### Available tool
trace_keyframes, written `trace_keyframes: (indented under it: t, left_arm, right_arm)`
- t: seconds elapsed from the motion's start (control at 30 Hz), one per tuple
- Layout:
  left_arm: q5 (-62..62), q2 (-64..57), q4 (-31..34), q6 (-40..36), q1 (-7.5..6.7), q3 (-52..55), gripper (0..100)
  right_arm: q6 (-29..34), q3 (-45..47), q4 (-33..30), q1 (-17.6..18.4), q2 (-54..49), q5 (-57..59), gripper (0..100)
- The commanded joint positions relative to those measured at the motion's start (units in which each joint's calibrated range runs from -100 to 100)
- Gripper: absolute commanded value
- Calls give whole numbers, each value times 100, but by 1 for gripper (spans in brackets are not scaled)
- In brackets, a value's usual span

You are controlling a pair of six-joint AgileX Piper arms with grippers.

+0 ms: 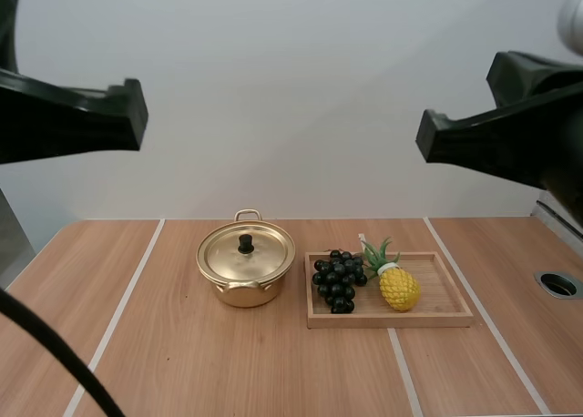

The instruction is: Open the pot, put the grape inside, and close it

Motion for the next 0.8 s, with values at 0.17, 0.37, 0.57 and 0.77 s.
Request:
trace_keyframes:
  t: [0.17,0.37,0.57,0.77]
  left_arm:
    - [-53,0,24,-60,-25,-300,0]
    - [-8,0,24,-60,-25,-303,0]
    - [641,354,-62,-60,-25,-303,0]
    - [1066,1693,-62,-60,-25,-333,0]
  right_arm:
    - [-35,-585,53,-29,0,-102,0]
    - [-35,-631,53,-29,0,-102,0]
    - [-35,-635,82,-29,299,-27,0]
    - [-35,-635,96,-29,1445,504,0]
